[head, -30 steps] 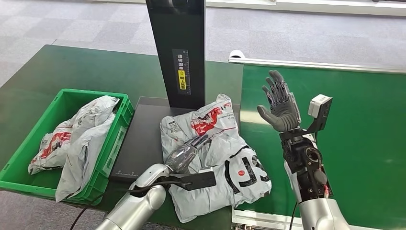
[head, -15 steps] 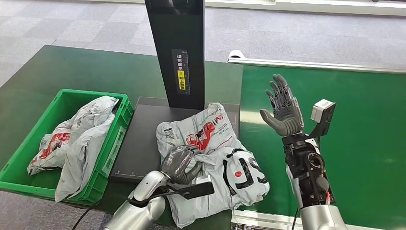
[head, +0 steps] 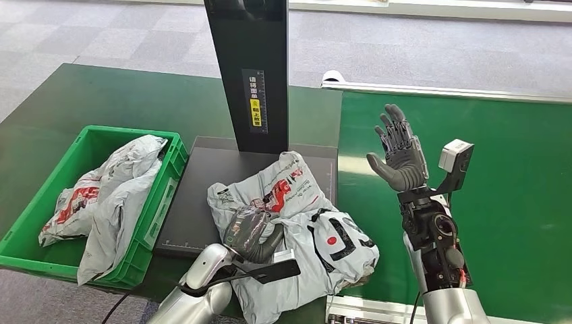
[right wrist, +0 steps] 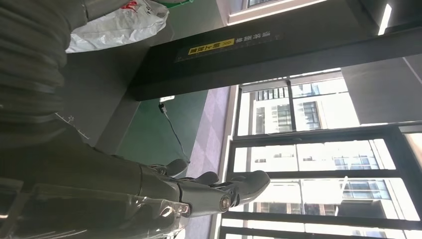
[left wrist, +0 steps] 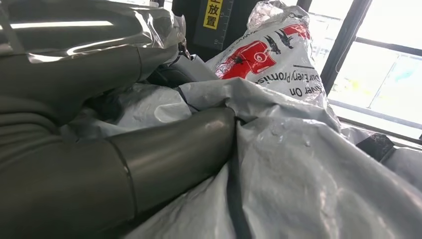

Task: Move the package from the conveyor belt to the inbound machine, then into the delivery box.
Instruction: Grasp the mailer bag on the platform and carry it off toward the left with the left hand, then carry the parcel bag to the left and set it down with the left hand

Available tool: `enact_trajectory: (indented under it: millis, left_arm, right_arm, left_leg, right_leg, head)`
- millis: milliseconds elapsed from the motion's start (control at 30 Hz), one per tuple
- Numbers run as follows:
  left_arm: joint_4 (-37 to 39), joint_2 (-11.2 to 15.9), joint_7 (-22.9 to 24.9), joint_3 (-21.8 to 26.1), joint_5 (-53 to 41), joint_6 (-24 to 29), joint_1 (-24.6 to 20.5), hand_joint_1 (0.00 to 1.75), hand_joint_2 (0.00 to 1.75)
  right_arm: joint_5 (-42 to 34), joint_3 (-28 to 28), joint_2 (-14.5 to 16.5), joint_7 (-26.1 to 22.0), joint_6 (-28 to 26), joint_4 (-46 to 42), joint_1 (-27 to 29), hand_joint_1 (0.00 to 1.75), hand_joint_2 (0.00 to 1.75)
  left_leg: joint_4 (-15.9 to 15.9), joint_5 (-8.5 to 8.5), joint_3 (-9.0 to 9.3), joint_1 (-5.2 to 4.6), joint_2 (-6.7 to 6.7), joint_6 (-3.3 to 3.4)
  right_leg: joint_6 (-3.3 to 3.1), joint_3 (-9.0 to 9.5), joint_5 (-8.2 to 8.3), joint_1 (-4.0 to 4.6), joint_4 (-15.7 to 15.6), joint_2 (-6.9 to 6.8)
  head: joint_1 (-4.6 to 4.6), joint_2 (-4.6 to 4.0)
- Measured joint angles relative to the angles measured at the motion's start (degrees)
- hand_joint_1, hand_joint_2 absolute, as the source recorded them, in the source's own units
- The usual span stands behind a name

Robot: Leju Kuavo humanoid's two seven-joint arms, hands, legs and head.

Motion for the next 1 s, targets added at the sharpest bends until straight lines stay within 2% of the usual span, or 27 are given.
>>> enact_trajectory:
  millis: [100, 200, 300, 400, 467, 667, 833, 1000]
  left_arm:
    - [-0.2, 0.0, -0.2, 0.0, 0.0, 0.6, 0.1, 1.65, 0.00]
    - [-1.0, 0.0, -2.6, 0.2, 0.6, 7.4, 0.6, 1.72, 0.00]
    - [-3.8, -0.5, -9.6, 1.4, 3.6, 16.3, 1.6, 1.73, 0.00]
    - [-9.1, -2.6, -17.9, 5.6, 6.0, 18.7, 3.3, 1.72, 0.00]
    - [-14.0, -4.2, -20.0, 8.8, 7.5, 18.8, 4.4, 1.73, 0.00]
    - [-29.7, -7.4, -20.6, 15.1, 18.9, 19.2, 5.8, 1.74, 0.00]
    - [-38.3, -8.5, -20.7, 17.9, 26.9, 19.2, 6.8, 1.74, 0.00]
    - [-43.7, -8.8, -20.7, 20.3, 30.3, 19.2, 7.6, 1.75, 0.00]
  right_arm:
    - [0.0, 0.0, 0.0, 0.0, 0.1, 0.0, 0.0, 0.00, 1.75]
    - [-0.3, 0.0, 0.0, 0.1, 0.2, 0.0, 0.0, 0.00, 1.75]
    - [-0.8, 0.0, 0.0, 0.4, -0.1, 0.0, -0.3, 0.00, 1.75]
    - [-1.2, 0.1, 0.1, 0.5, -0.8, 0.0, -0.8, 0.00, 1.75]
    - [-1.5, 0.2, 0.1, 0.4, -1.3, 0.0, -1.0, 0.00, 1.75]
    - [-2.5, 0.6, -0.4, -0.3, -3.0, 0.0, -0.6, 0.00, 1.75]
    - [-3.4, 0.8, -1.2, -0.7, -3.5, -0.3, 0.7, 0.00, 1.75]
    - [-3.8, 1.3, -1.7, -0.9, -3.7, -0.5, 1.4, 0.00, 1.75]
  left_leg:
    - [0.0, 0.00, -0.01, 0.00, 0.00, 0.00]
    - [0.0, 0.00, -0.02, 0.00, 0.00, 0.00]
    - [0.0, 0.00, -0.06, 0.00, 0.00, 0.00]
    - [0.0, 0.00, -0.09, 0.00, 0.00, 0.00]
    - [0.0, 0.00, -0.10, 0.00, 0.01, 0.00]
    - [0.0, 0.00, -0.10, 0.01, 0.01, 0.00]
    - [0.0, 0.00, -0.11, 0.01, 0.02, 0.00]
    - [0.0, 0.00, -0.12, 0.01, 0.02, 0.00]
  right_leg:
    - [0.00, -0.01, 0.00, 0.00, 0.0, 0.00]
    - [0.00, -0.02, 0.00, 0.00, 0.0, 0.00]
    - [0.00, -0.05, 0.00, 0.00, 0.0, 0.00]
    - [0.00, -0.08, 0.00, 0.00, 0.0, 0.00]
    - [0.00, -0.10, 0.00, 0.00, 0.0, 0.01]
    - [0.00, -0.12, 0.00, 0.01, 0.0, 0.01]
    - [0.00, -0.14, 0.00, 0.01, 0.0, 0.02]
    - [0.00, -0.14, 0.00, 0.00, 0.0, 0.02]
  head:
    - [0.00, -0.01]
    - [-0.01, -0.01]
    - [-0.01, -0.01]
    - [0.01, -0.01]
    - [0.00, 0.00]
    - [-0.01, -0.01]
    - [-0.01, -0.01]
    - [-0.01, 0.00]
